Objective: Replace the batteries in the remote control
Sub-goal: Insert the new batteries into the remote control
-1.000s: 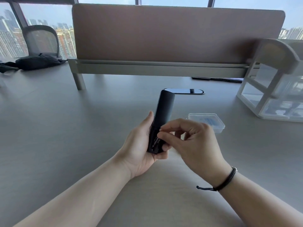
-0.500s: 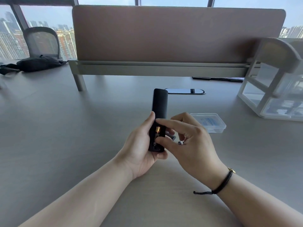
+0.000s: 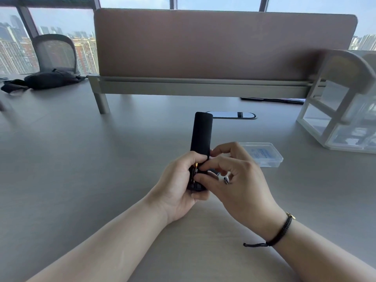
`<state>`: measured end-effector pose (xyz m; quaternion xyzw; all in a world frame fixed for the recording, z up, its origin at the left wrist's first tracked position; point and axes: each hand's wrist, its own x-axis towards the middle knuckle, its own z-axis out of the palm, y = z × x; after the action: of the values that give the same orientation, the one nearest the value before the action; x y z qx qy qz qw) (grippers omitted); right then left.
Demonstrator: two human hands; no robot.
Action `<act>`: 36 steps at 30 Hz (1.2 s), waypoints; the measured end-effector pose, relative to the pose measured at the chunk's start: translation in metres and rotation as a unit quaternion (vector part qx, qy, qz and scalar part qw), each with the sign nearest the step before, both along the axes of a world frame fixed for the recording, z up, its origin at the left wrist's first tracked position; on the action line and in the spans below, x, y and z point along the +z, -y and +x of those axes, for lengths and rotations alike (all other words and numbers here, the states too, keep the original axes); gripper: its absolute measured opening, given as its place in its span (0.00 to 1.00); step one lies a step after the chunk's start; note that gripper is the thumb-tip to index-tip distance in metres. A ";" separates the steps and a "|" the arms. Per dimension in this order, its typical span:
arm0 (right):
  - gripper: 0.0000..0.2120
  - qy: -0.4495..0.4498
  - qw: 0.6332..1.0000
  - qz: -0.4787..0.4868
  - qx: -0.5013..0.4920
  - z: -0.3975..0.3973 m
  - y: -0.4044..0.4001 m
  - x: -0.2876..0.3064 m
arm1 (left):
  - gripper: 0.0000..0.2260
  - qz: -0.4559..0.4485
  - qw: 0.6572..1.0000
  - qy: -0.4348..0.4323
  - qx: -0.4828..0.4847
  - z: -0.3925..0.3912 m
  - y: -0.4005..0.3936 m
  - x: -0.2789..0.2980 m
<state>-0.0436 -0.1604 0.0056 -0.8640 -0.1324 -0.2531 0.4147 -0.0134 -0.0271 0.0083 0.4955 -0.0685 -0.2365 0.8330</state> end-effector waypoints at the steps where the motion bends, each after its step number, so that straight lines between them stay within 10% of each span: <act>1: 0.05 -0.001 1.000 -0.001 0.000 0.000 0.000 0.000 | 0.07 0.001 1.000 -0.003 0.003 0.000 0.000 0.000; 36: 0.06 0.078 0.983 0.093 -0.141 0.012 0.027 0.015 | 0.10 -0.088 0.995 -0.047 0.013 0.005 0.002 -0.003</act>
<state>-0.0315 -0.1869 0.0207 -0.8091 -0.0171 -0.3865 0.4423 -0.0082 -0.0286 0.0057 0.4095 -0.0433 -0.2417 0.8787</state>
